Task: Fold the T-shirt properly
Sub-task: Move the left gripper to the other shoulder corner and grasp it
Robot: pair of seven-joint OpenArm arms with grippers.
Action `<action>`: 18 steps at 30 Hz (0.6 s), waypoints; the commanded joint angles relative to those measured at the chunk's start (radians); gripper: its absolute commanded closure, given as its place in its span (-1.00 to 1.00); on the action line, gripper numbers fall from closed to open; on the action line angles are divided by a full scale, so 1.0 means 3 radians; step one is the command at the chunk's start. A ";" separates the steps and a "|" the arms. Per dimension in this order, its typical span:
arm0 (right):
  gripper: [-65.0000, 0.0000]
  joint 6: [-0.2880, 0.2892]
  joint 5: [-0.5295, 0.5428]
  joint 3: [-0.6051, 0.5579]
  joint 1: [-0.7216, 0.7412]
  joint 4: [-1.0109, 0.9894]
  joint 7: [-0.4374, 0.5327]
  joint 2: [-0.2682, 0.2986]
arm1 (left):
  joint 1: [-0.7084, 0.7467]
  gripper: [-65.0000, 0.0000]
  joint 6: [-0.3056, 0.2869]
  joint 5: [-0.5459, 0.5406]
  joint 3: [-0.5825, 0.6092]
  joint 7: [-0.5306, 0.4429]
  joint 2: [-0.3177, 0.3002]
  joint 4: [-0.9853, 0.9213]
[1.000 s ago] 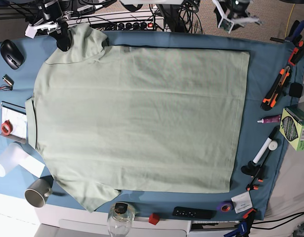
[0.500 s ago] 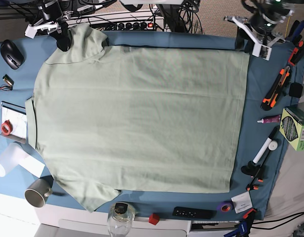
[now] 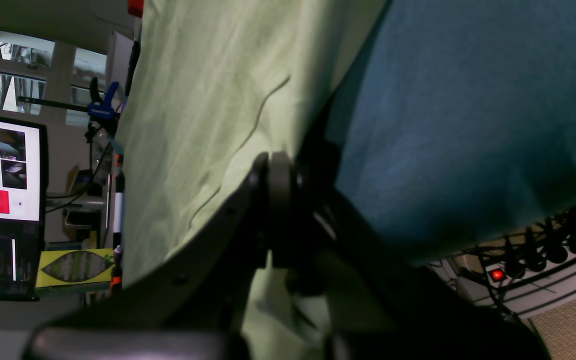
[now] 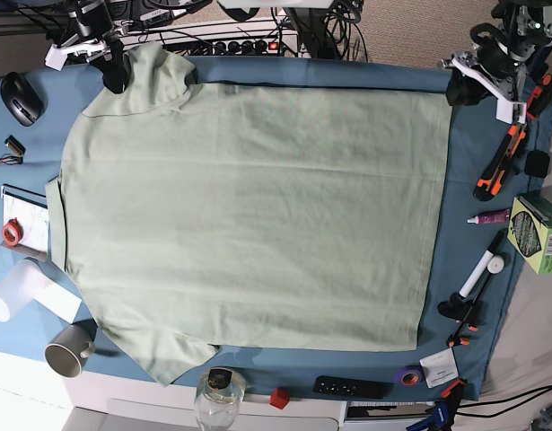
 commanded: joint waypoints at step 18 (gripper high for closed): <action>1.00 -0.0149 -0.0304 -0.0011 -0.0055 -0.0014 -0.0167 0.0058 | -0.0188 0.43 -0.0478 -0.0451 -0.0678 0.0197 0.0013 -0.0355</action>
